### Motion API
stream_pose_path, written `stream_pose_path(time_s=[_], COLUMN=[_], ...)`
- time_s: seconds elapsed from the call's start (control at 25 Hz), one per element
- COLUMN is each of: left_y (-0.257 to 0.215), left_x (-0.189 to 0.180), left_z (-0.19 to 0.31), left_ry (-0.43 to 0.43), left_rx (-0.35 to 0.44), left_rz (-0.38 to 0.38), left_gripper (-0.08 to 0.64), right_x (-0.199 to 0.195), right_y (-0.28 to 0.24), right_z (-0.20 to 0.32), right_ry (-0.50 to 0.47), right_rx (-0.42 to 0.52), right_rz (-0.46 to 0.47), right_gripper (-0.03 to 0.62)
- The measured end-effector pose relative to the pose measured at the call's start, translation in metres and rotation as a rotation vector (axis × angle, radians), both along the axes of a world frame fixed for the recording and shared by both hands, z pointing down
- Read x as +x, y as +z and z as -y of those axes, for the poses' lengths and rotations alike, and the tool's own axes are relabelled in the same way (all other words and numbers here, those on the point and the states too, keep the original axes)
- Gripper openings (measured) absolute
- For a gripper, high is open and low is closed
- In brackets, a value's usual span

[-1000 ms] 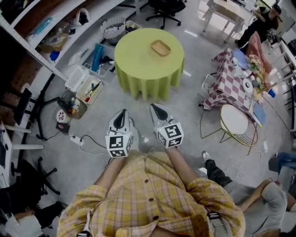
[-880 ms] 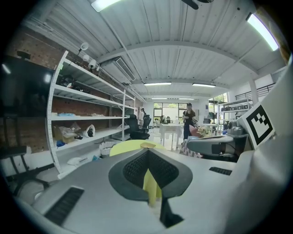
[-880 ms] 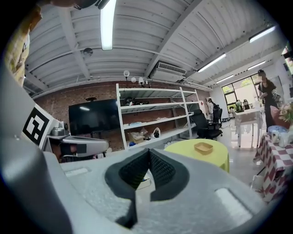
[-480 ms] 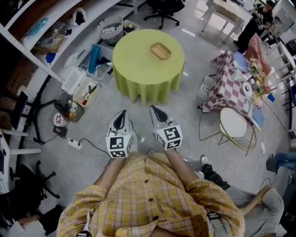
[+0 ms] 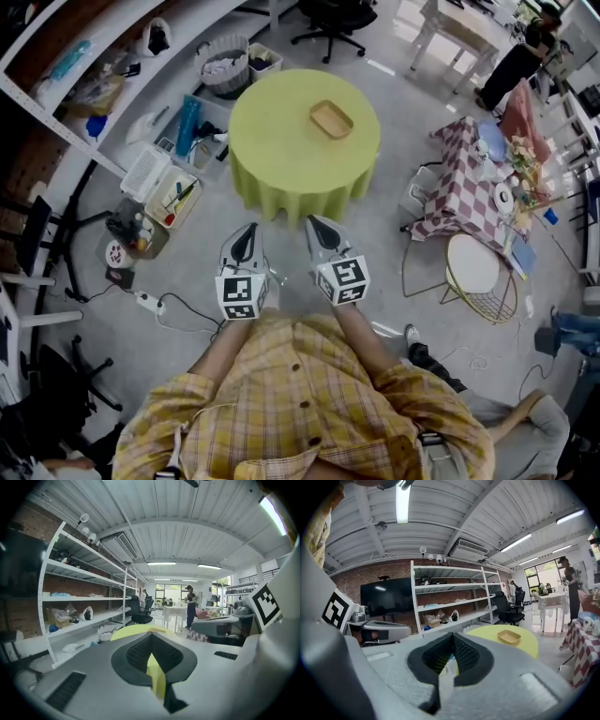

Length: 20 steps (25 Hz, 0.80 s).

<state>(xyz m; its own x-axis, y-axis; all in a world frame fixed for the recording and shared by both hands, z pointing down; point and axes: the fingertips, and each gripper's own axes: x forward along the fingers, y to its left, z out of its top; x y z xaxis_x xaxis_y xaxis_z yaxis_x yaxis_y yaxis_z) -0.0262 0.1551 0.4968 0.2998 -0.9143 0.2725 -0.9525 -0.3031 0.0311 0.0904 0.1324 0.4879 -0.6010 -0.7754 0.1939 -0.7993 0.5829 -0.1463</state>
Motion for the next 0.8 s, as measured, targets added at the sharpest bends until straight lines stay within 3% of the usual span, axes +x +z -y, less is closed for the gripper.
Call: stream_pose_path(time_s=[0.8], left_y=[-0.005], left_x=[-0.062], left_z=[0.131], left_ry=[0.103], left_rx=[-0.014], left_rz=[0.001], left_gripper=[0.003], right_x=[-0.068], right_y=[-0.011], right_z=[0.123], right_ry=[0.074], right_rx=[-0.025], right_rz=[-0.029], right_gripper=[-0.003])
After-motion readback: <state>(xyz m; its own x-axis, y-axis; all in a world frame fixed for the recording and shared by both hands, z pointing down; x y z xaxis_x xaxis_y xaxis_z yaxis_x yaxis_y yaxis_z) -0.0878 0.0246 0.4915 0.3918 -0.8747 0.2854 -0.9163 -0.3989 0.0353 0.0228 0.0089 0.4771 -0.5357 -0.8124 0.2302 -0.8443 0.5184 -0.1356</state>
